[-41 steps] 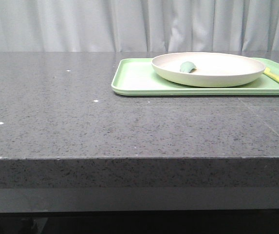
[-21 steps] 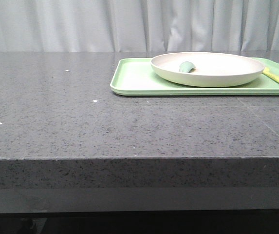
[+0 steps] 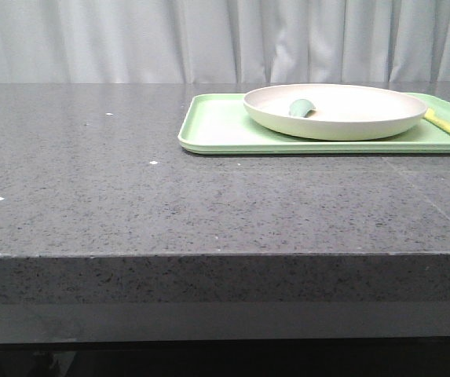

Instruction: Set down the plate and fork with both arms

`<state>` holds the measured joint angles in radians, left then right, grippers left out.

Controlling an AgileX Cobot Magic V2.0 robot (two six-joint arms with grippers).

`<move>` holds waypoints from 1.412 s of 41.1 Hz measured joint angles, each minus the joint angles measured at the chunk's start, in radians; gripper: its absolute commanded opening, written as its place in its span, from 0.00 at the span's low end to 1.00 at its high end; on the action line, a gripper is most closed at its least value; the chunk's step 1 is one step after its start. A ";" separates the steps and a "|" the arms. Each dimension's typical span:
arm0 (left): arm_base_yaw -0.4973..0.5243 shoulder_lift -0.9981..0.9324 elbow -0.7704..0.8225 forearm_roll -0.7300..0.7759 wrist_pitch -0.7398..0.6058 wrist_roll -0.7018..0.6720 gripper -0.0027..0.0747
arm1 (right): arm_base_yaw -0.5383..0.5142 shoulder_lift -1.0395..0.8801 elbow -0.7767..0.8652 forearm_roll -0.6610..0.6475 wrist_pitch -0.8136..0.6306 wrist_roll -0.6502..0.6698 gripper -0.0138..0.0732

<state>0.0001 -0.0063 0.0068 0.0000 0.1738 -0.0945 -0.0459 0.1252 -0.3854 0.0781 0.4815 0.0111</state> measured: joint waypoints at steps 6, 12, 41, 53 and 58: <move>0.000 0.000 0.000 0.000 0.000 0.000 0.01 | 0.000 0.000 0.000 0.000 0.000 0.000 0.03; 0.000 0.000 0.000 0.000 0.000 0.000 0.01 | 0.000 0.000 0.000 0.000 0.000 0.000 0.03; 0.000 0.000 0.000 0.000 0.000 0.000 0.01 | 0.043 -0.124 0.358 0.000 -0.261 0.000 0.03; 0.000 0.000 0.000 0.000 0.000 0.000 0.01 | 0.043 -0.137 0.412 0.000 -0.235 0.000 0.03; 0.000 0.000 0.000 0.000 0.000 0.000 0.01 | 0.043 -0.137 0.412 0.000 -0.224 0.000 0.03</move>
<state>0.0001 -0.0063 0.0068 0.0000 0.1738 -0.0945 -0.0033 -0.0117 0.0269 0.0781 0.2572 0.0111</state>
